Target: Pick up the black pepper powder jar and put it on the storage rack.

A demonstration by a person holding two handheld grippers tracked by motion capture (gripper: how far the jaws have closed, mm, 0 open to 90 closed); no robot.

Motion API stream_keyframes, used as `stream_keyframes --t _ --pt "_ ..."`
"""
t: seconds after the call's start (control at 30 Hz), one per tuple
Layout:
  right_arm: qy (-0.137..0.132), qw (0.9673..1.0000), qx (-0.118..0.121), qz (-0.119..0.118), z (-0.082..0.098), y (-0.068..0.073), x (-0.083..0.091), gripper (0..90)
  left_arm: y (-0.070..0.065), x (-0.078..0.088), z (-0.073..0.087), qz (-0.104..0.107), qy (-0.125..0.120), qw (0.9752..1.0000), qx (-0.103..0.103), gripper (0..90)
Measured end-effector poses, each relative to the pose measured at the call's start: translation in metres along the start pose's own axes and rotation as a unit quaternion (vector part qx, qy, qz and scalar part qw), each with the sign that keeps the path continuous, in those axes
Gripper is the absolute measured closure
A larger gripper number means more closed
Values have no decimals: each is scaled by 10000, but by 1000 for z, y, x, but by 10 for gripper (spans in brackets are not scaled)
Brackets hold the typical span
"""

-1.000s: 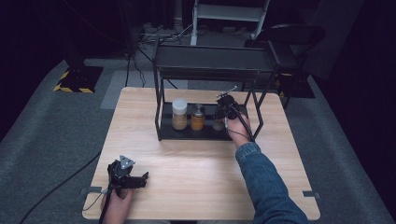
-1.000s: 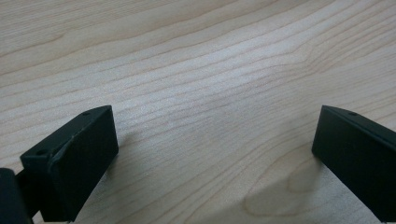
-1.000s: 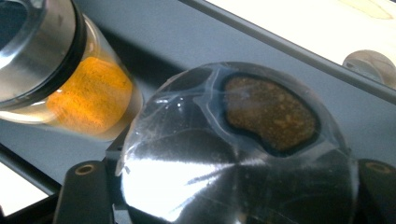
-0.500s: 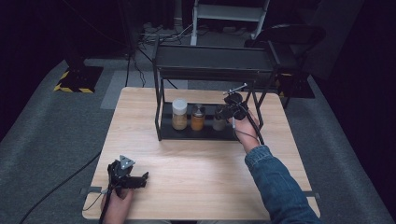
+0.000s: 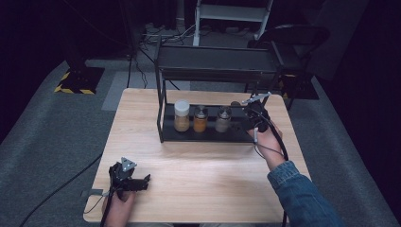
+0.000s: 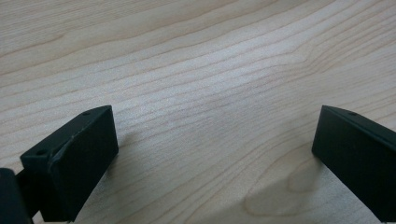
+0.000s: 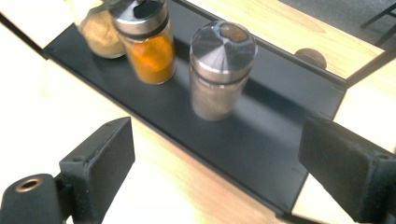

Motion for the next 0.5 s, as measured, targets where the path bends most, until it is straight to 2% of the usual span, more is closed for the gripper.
stream_keyframes --t 0.33,0.5 --pt "-190 9998 104 -33 33 12 33 96 0 0 0 0 0 10000 0 2" --pt "-259 9996 142 -25 49 13 45 88 0 0 0 0 0 10000 0 2"
Point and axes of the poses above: each handheld gripper's, and its own axes: x roughly backward along the jaws, z roughly out of its underside, y roughly to its left, the point moved 4 cm from there along -x, roughly forward along the jaws, and after that the axes turned 15 degrees about -z, right-handed, at the moved point
